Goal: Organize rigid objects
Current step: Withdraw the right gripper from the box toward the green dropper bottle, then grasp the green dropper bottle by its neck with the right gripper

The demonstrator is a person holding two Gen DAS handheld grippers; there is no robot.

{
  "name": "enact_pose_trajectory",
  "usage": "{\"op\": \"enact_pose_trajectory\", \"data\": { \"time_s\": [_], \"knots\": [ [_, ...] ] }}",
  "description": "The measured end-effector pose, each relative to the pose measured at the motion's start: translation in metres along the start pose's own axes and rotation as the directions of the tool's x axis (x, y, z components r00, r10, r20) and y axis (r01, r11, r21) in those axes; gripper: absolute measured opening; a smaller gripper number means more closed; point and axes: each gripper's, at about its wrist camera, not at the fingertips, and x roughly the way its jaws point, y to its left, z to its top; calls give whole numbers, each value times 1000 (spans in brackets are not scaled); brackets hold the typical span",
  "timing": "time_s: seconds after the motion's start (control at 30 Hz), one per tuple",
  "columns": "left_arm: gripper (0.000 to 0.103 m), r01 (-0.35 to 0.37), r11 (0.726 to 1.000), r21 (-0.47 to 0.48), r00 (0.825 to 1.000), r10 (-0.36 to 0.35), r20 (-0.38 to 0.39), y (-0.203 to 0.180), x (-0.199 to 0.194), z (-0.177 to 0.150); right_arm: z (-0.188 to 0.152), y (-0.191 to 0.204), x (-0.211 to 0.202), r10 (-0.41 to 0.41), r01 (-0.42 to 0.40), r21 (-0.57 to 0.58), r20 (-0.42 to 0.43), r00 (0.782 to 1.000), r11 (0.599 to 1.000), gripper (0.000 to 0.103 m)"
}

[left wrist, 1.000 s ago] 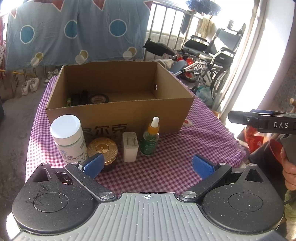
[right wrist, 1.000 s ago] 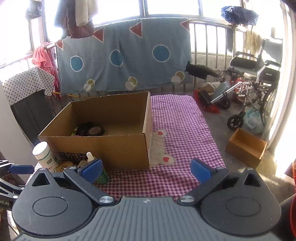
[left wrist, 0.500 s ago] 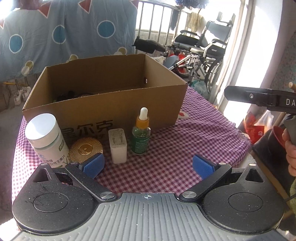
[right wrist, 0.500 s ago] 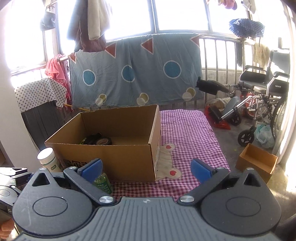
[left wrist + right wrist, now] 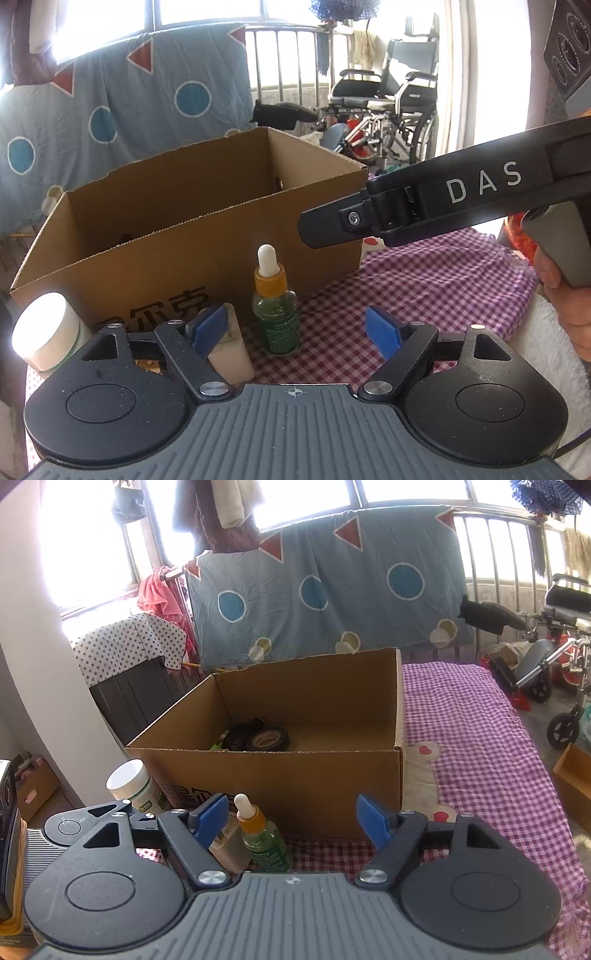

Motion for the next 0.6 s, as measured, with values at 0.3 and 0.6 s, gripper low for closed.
{"op": "enact_pose_trajectory", "data": {
  "time_s": [0.3, 0.6],
  "knots": [
    [54, -25, 999, 25, 1000, 25, 7, 3, 14, 8, 3, 17, 29, 105, -108, -43, -69, 992, 993, 42],
    [33, 3, 1000, -8, 1000, -3, 4, 5, 17, 9, 2, 11, 38, 109, -112, -31, -91, 990, 993, 21]
  ]
}}
